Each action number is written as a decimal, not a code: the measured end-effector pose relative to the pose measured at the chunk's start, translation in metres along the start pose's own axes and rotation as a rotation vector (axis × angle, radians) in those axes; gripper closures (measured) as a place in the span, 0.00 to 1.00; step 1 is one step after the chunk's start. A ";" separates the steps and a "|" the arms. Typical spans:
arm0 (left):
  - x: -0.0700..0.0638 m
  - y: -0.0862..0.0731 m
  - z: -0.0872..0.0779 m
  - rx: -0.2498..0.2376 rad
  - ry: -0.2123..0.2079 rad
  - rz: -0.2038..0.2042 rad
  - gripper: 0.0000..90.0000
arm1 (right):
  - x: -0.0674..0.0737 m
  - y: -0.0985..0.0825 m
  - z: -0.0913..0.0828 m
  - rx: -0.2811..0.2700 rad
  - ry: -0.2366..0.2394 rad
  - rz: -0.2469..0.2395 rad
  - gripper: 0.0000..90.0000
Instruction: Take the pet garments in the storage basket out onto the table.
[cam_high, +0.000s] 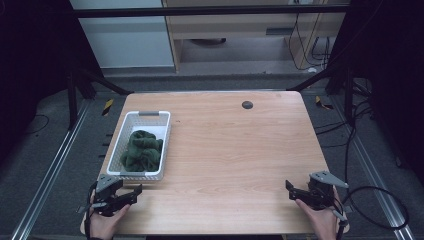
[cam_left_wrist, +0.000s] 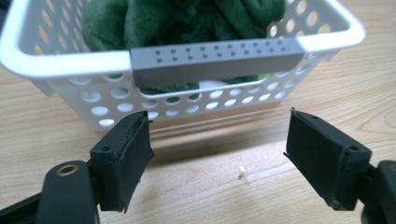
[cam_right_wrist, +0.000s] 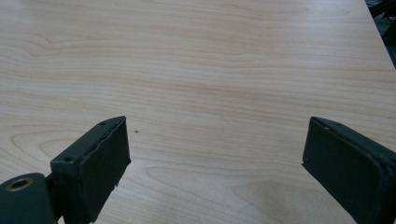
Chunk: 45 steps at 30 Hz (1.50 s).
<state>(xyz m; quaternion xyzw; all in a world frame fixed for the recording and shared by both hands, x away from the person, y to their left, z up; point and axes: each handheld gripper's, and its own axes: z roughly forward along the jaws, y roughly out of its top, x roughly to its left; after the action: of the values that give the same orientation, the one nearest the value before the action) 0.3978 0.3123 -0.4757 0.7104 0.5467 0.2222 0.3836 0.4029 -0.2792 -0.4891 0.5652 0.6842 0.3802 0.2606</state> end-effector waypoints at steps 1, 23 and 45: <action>0.000 0.000 -0.001 -0.005 -0.001 0.001 0.24 | 0.001 0.000 0.000 0.005 0.002 0.004 0.08; -0.004 0.014 -0.023 -0.082 -0.029 0.003 0.23 | 0.007 -0.001 0.001 0.003 0.000 -0.052 0.07; -0.011 0.044 -0.032 -0.088 -0.055 0.053 0.19 | 0.010 -0.001 0.003 0.014 0.011 -0.064 0.07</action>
<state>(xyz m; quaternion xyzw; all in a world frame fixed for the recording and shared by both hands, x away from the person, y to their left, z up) 0.3978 0.3065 -0.4200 0.7131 0.5065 0.2366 0.4231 0.4019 -0.2688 -0.4910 0.5428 0.7059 0.3699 0.2650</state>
